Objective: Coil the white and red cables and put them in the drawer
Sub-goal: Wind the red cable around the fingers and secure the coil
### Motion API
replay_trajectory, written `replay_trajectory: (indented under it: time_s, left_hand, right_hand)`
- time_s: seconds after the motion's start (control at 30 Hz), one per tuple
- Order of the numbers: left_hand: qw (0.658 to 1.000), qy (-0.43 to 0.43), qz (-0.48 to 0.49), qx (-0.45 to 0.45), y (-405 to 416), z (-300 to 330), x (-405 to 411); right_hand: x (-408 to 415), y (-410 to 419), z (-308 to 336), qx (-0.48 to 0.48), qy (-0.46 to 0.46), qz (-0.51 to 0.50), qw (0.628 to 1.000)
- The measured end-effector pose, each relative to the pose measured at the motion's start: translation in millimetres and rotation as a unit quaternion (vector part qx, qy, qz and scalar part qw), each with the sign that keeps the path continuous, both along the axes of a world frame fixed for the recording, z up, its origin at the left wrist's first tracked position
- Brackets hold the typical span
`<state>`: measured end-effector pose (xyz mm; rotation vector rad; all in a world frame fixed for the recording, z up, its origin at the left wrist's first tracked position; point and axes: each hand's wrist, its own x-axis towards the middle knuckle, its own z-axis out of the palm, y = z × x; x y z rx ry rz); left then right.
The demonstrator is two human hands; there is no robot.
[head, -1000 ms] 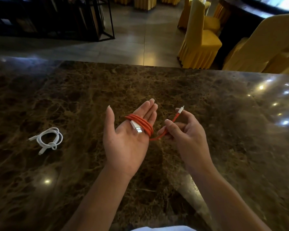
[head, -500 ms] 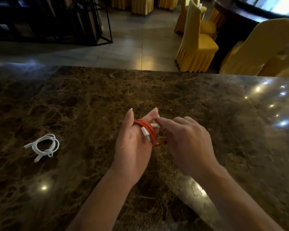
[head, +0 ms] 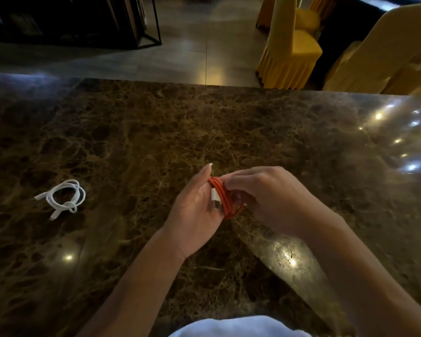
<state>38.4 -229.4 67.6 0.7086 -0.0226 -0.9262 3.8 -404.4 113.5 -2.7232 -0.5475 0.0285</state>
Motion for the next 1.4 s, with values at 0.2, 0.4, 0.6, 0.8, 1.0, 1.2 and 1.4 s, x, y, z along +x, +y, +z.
replay_trajectory:
  time_s: [0.2, 0.4, 0.6, 0.8, 1.0, 1.2, 1.4]
  left_hand:
    - [0.994, 0.047, 0.065, -0.072, -0.3, -0.9, -3.3]
    - [0.997, -0.018, 0.074, -0.015, -4.7, -3.2, -9.7]
    - [0.994, 0.023, 0.1, -0.04, -0.5, 1.1, -6.1]
    - [0.976, 0.101, 0.19, 0.008, -4.5, -1.0, 2.5]
    - [0.978, 0.061, 0.167, 0.11, -4.4, -2.3, -2.1]
    - [0.976, 0.064, 0.158, 0.134, -8.4, 3.6, -5.7]
    - [0.974, 0.136, 0.178, 0.038, 7.9, 2.9, 17.4]
  right_hand:
    - [-6.8, 8.0, -11.1, 0.408, 0.089, -0.261, 0.87]
    - [-12.1, 12.6, -15.7, 0.333, 0.088, -0.222, 0.912]
    - [-9.5, 0.8, -5.6, 0.315, 0.203, -0.103, 0.921]
    - [-23.2, 33.5, -23.0, 0.133, -0.101, -0.162, 0.972]
    - [-17.2, 36.1, -16.2, 0.006, -0.069, -0.029, 0.997]
    - [3.1, 27.9, -21.8, -0.006, -0.157, 0.029, 0.987]
    - [-10.9, 15.5, -33.4, 0.22, -0.126, 0.028, 0.967]
